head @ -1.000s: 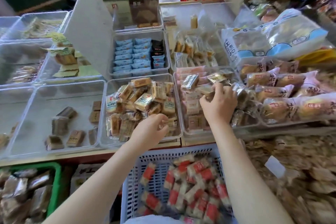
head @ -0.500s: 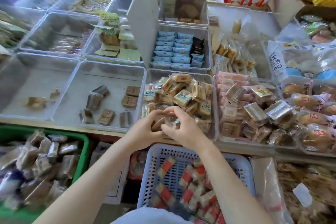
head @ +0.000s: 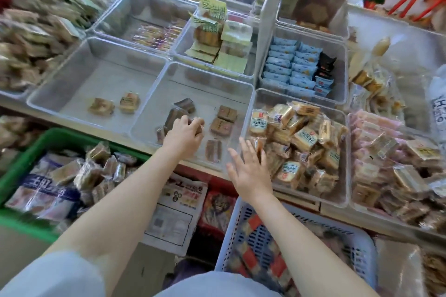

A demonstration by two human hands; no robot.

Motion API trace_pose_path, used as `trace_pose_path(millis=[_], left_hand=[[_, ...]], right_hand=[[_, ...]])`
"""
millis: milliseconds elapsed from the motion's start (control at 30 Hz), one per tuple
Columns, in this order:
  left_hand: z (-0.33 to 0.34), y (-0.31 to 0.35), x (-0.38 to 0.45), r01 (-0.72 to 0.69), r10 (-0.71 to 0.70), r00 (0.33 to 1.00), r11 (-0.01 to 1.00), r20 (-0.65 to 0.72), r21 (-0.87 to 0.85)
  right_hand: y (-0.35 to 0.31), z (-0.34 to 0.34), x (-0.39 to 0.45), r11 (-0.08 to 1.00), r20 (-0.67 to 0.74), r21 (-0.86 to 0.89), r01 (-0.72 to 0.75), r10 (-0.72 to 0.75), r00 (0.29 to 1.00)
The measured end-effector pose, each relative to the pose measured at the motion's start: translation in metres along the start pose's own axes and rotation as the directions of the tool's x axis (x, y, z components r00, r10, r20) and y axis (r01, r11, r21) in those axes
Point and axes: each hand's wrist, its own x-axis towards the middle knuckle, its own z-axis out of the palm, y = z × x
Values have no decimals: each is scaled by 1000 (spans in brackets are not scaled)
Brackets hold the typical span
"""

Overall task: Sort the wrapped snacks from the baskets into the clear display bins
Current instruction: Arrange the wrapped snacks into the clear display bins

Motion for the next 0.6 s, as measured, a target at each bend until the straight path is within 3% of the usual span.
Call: trace_pose_path(millis=[133,267,367,467,600], left_hand=[[11,0,6,24,-27,993,999,118,32],[4,27,-18,-63,59,994,997,-96,-45],[1,70,-49,-156,116,971,970,-209,-187],[13,125,-74,-286,258,951,942,-170,-173],[43,196,-89,-421,424,906,899,0,-118]], right_hand=[[0,-2,1,1000,8,11,-8,8,1000],[-2,-14,-2,995,2,100,14,-15,1000],[11,-34,-21,976,-257,214,48,8,966],[62,-54,-59,964,-511,257,-67,195,837],[168,-67,-117,815,-449,359,-454,577,682]])
